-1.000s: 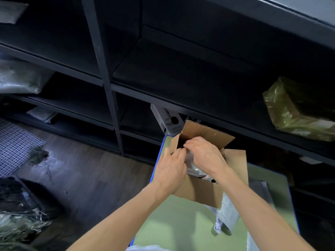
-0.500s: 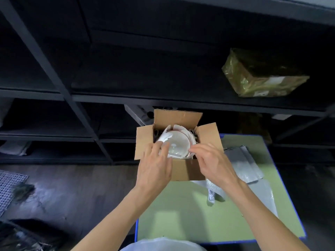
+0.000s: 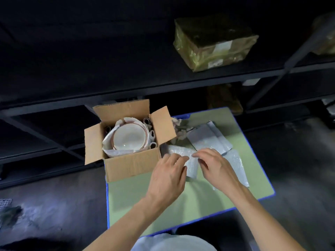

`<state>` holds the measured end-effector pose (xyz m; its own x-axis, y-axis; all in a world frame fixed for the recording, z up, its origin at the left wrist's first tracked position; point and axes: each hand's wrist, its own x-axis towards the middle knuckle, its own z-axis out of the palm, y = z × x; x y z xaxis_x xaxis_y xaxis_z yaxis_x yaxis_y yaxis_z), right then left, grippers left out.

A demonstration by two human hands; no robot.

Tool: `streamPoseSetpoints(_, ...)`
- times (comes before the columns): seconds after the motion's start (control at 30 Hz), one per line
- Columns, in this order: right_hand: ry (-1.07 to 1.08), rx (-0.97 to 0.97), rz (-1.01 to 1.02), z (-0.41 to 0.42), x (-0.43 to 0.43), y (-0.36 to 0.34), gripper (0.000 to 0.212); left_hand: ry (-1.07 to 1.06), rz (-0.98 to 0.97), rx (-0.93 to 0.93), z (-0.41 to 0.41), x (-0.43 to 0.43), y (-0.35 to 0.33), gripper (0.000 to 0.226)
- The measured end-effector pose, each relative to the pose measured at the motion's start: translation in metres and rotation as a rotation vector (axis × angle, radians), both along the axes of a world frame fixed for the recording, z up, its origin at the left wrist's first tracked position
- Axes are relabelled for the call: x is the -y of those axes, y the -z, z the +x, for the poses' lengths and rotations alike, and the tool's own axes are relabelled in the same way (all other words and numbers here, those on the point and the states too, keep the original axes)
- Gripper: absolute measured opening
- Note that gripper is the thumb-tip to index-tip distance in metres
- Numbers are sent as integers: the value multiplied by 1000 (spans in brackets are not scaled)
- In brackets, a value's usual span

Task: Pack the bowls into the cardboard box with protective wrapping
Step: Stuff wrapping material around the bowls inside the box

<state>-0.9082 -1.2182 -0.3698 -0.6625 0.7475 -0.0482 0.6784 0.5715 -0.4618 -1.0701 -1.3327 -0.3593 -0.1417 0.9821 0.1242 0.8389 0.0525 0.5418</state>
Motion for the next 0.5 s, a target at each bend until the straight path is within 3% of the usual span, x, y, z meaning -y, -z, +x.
streamPoseSetpoints(0.17,104,157,-138,53,-31,28,37,98,-106,-21,42,-21,27,33)
streamPoseSetpoints(0.5,170,308,-220,99,-100,56,46,21,-346,-113,65,-68,56,45)
